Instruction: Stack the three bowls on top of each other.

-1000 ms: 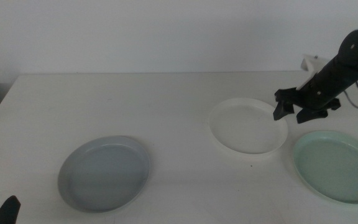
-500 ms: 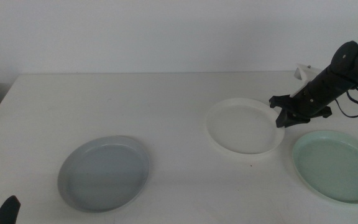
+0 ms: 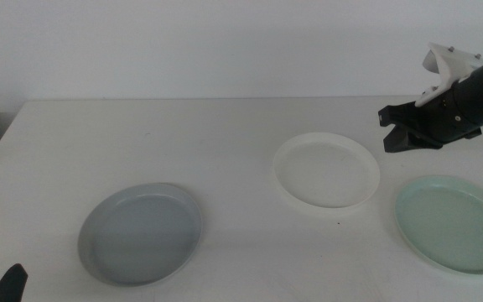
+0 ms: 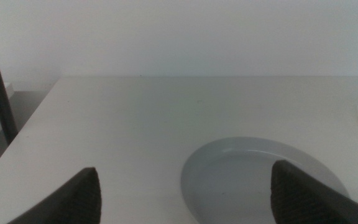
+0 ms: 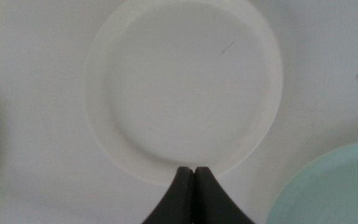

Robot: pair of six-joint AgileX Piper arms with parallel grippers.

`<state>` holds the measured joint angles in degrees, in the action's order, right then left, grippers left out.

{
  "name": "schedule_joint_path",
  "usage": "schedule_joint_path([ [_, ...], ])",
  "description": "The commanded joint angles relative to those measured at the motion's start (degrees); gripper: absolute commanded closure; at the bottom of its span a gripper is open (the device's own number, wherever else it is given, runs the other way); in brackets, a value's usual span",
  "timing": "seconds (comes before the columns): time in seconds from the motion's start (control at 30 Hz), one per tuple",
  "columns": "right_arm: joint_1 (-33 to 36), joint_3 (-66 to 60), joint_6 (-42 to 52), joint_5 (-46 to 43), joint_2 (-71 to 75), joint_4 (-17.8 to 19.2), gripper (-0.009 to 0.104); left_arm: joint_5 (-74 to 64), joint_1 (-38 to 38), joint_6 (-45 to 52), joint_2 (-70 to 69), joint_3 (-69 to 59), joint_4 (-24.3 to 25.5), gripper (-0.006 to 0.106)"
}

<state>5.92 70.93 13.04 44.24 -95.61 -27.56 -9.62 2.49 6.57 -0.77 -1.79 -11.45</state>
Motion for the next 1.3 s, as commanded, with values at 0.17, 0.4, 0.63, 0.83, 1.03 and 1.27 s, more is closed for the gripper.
schedule_joint_path([
  [0.17,0.6,0.1,-0.9,-5.1,3.3,0.0,0.094,4.5,0.0,-0.3,-0.8,0.3,-0.2,-0.004],
  [0.4,0.6,4.6,-1.4,-8.0,-5.3,3.9,0.062,4.5,0.0,-0.3,-0.8,0.3,-0.2,-0.004],
  [0.63,0.6,17.5,-9.0,-0.9,-17.8,11.9,0.039,4.5,0.0,-0.3,-0.8,0.3,-0.2,-0.004],
  [0.83,0.6,27.8,-11.3,4.8,-26.6,14.2,0.05,4.5,0.0,-0.3,-0.8,0.3,-0.2,-0.004],
  [1.03,0.6,30.3,-11.2,5.6,-29.6,14.0,0.068,4.5,0.0,-0.3,-0.8,0.3,-0.2,-0.004],
  [1.27,0.6,30.2,-10.2,5.9,-28.6,14.2,0.096,4.5,0.0,-0.3,-0.8,0.3,-0.2,-0.004],
])
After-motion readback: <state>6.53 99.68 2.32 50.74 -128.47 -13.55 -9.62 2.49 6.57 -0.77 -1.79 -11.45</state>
